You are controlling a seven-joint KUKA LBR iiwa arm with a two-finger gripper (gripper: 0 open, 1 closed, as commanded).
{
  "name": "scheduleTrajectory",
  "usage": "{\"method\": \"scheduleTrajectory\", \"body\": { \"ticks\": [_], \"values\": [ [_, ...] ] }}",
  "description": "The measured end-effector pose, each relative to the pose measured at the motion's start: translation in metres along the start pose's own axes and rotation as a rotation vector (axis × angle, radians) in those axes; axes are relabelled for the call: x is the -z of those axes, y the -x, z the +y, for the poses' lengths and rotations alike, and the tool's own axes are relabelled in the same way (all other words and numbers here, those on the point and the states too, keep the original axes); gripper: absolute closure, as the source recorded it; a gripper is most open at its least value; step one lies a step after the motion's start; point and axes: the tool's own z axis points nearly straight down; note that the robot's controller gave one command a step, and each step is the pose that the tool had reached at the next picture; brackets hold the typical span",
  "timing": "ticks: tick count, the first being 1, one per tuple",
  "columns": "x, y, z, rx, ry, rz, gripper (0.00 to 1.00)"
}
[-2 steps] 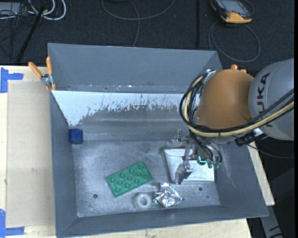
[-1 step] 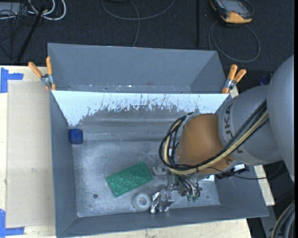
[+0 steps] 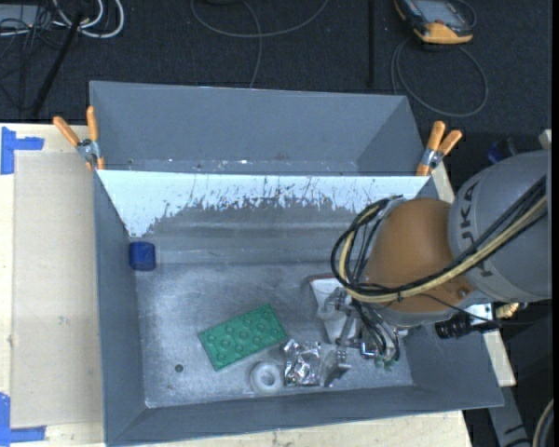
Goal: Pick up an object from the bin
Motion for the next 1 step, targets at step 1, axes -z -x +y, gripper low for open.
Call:
{"method": "scheduleTrajectory", "body": {
  "ticks": [1],
  "values": [
    [0.0143,-0.0222,0.0554,-0.435,0.001,0.002,0.00]
  ]
}}
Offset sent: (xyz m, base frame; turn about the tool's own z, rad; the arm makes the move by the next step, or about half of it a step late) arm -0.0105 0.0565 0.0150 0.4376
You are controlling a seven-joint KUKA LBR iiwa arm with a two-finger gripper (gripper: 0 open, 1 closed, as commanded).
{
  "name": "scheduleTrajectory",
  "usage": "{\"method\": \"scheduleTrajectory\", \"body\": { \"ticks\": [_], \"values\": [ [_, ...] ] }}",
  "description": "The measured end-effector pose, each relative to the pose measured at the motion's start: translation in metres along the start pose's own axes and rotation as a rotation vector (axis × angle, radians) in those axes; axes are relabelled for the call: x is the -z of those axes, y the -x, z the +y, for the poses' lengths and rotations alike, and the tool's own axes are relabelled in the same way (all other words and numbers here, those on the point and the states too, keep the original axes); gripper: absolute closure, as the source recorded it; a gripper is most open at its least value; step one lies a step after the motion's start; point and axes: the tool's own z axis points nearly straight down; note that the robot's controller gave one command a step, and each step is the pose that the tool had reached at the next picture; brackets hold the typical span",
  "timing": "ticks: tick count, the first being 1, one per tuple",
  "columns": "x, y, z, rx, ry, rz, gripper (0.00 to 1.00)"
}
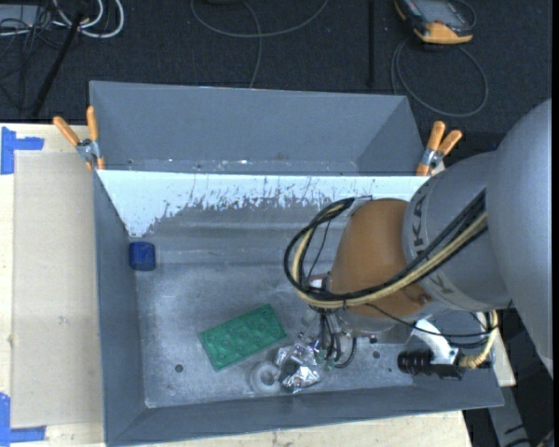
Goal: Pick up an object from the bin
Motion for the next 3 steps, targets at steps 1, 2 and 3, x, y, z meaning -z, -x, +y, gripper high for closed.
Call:
{"method": "scheduleTrajectory", "body": {
  "ticks": [1,2,3],
  "values": [
    [-0.0427,0.0318,-0.0386,-0.012,0.004,0.004,0.00],
    [-0.0414,0.0307,-0.0369,-0.008,0.002,0.002,0.00],
    [-0.0384,0.0357,-0.0362,-0.011,0.008,-0.014,1.00]
  ]
}}
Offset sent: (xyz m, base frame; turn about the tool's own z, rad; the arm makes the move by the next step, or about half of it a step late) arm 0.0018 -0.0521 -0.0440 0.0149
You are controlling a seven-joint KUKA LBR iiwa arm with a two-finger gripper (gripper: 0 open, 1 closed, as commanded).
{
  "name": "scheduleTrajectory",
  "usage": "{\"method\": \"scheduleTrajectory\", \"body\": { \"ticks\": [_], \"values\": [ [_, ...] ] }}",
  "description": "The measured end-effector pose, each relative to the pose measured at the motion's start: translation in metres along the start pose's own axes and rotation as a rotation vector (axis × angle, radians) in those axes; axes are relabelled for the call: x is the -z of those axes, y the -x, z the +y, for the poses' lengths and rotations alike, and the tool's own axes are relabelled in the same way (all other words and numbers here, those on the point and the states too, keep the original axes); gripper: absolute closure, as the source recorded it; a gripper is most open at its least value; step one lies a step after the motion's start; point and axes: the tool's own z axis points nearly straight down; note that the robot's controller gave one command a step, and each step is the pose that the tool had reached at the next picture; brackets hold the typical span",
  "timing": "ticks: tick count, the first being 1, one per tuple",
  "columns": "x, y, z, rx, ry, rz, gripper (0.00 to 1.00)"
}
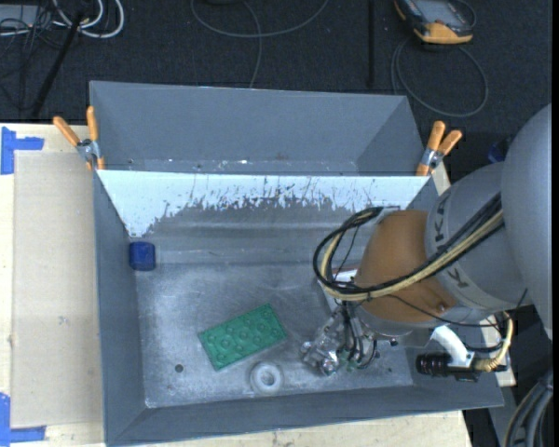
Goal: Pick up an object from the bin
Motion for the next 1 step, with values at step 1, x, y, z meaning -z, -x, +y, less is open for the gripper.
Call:
{"method": "scheduleTrajectory", "body": {
  "ticks": [1],
  "values": [
    [0.0860,0.0024,0.0017,0.002,-0.004,0.007,1.00]
  ]
}}
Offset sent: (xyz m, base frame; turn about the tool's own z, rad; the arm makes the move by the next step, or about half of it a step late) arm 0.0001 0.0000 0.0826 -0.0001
